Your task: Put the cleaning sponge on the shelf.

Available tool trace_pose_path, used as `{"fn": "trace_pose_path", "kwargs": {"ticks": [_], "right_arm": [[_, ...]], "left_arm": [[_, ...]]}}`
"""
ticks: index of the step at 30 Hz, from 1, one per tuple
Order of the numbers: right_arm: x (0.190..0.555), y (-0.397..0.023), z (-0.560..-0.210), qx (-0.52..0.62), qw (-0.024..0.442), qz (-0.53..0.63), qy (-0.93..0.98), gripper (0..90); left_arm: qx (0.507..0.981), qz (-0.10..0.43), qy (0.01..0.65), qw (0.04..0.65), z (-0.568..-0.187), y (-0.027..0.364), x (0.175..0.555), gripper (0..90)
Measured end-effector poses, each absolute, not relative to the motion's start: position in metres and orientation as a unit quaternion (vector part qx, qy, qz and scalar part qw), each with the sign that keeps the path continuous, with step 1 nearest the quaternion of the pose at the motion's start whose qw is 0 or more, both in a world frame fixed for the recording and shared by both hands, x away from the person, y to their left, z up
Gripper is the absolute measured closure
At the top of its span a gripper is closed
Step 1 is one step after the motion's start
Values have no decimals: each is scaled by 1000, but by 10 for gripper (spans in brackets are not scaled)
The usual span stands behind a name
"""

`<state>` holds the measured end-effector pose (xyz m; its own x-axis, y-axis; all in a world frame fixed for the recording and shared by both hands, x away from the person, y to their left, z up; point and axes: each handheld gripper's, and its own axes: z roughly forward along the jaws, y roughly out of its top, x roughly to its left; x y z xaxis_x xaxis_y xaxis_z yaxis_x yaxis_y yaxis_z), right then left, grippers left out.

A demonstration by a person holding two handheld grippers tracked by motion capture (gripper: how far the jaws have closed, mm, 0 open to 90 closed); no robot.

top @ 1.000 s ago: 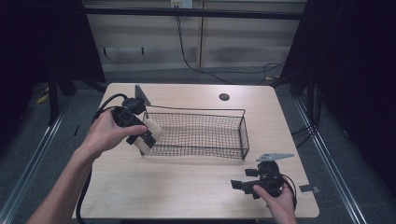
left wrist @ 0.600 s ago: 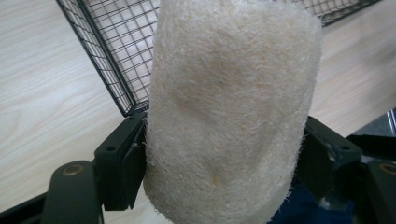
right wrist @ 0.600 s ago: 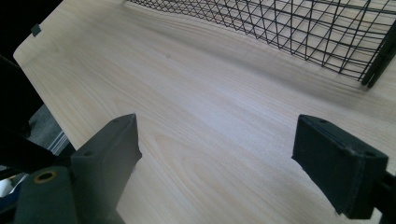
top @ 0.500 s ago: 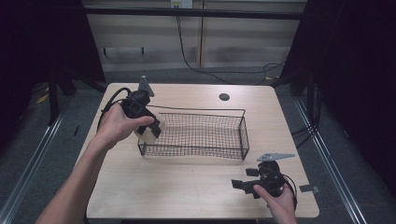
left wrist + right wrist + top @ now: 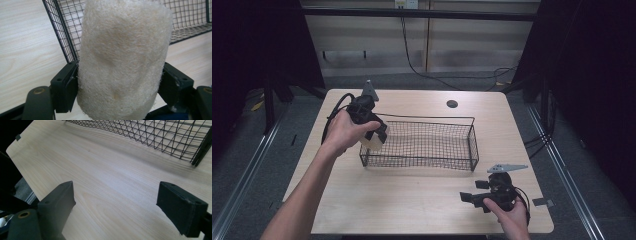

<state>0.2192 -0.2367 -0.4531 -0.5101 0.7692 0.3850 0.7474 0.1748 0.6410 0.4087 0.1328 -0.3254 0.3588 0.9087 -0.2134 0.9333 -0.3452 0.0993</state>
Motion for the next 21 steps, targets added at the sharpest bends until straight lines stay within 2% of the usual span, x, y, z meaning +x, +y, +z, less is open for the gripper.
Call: {"fn": "trace_pose_path", "kwargs": {"ticks": [21], "right_arm": [[219, -235, -454, 495, 7, 409, 767, 143]], "left_arm": [[788, -51, 609, 67, -359, 113, 428, 253]]}}
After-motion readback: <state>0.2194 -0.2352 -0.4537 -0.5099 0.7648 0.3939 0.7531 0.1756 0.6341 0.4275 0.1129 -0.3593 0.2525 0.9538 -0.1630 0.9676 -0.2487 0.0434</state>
